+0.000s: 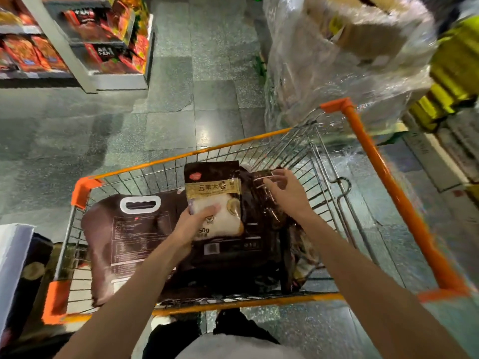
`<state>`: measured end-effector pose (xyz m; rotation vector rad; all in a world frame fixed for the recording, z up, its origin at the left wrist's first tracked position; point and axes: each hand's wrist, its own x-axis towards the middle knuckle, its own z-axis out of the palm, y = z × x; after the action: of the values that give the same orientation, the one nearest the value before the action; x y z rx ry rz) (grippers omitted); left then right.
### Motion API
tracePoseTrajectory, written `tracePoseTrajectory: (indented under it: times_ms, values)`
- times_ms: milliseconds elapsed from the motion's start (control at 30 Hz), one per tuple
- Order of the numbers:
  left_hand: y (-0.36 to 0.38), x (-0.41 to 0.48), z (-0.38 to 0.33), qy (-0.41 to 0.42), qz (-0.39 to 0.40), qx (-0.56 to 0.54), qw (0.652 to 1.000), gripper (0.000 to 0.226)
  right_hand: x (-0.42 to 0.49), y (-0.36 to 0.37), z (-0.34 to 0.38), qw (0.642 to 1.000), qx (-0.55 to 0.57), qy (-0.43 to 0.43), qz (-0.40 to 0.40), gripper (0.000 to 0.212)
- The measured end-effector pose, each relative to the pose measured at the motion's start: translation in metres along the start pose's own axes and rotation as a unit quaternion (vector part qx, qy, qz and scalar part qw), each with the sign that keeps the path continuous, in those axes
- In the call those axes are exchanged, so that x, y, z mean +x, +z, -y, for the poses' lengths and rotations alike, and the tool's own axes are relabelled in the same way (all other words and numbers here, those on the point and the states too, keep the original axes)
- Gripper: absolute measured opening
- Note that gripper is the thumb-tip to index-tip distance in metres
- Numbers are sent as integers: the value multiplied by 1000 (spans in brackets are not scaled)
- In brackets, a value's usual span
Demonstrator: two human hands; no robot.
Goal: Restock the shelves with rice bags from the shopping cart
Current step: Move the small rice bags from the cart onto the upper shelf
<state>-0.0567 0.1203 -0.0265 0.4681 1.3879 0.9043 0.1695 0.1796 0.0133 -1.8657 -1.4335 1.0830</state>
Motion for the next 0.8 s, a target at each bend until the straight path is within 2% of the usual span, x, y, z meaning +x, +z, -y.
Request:
tracePoseTrajectory:
  times_ms: [133,200,300,400,467,533,667,800]
  values:
    - [28,7,-3,15,-31,-6,999,37,-17,-26,-44,996,-28,81,18,42]
    - [38,10,-2,20,-38,0,999,41,-20,-26,-58,993,-64,96,35,55]
    - [40,10,-4,31,-26,23,999,31,-13,-15,-76,987,-71,128,68,75]
    - [35,11,-2,35,-10,30,999,28,0,0,-92,980,-97,158,70,95]
    - [34,11,0,34,-9,27,999,34,11,4,-99,977,-105,175,64,106]
    - [34,12,1,36,-15,26,999,41,16,-2,-98,976,-101,183,66,104]
    - [31,14,6,37,-24,14,999,48,24,-14,-88,980,-68,159,96,60]
    - [29,14,10,43,-24,6,999,52,24,-9,-75,987,-41,131,82,62]
